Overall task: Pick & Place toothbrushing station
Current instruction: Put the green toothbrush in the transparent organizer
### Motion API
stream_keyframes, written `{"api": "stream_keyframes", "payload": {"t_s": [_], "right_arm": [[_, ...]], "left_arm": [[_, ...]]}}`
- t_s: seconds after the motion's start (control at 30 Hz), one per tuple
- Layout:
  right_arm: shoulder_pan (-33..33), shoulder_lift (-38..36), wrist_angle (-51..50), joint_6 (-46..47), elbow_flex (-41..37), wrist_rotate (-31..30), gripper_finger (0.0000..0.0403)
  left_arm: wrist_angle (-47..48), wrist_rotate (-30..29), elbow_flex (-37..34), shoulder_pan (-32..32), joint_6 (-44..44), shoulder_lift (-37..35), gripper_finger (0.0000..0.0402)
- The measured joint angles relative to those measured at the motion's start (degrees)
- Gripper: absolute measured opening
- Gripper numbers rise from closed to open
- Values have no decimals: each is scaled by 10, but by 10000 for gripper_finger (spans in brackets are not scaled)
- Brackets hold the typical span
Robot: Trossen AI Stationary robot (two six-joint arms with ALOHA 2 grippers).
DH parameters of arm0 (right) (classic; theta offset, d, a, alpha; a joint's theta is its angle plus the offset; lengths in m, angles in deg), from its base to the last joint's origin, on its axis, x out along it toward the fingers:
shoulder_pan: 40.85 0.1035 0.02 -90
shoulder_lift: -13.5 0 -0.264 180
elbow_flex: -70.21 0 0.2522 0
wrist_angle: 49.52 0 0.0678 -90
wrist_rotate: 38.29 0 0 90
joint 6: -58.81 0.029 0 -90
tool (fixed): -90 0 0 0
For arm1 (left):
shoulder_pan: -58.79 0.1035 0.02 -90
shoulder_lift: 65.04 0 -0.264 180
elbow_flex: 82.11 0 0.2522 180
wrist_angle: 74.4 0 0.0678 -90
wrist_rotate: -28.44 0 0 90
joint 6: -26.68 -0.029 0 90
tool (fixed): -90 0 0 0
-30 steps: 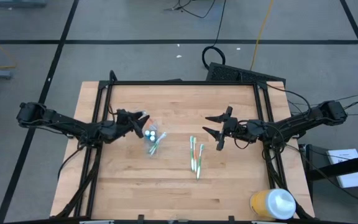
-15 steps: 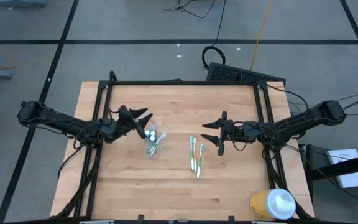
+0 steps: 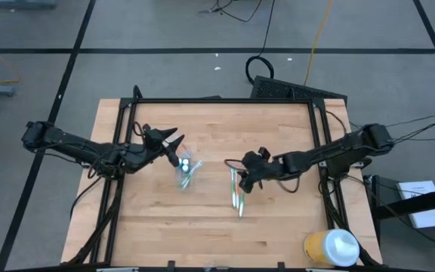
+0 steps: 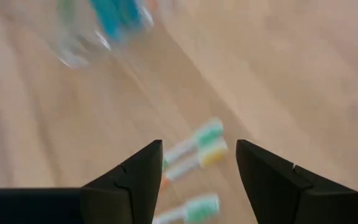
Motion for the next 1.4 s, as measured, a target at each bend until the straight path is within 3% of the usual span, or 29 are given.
{"api": "stream_keyframes", "payload": {"t_s": [0.13,0.27,0.57,0.93,1.4], "right_arm": [[0,46,-74,84,13,4,196],[0,70,-65,124,11,34,196],[0,125,-46,156,10,76,196],[-1,143,-34,171,10,82,194],[-1,144,-31,173,9,74,110]], "left_arm": [[27,0,0,0,14,2,191],[43,8,0,0,31,6,191],[49,11,0,0,45,6,191],[53,11,0,0,48,6,191],[54,11,0,0,52,6,191]]}}
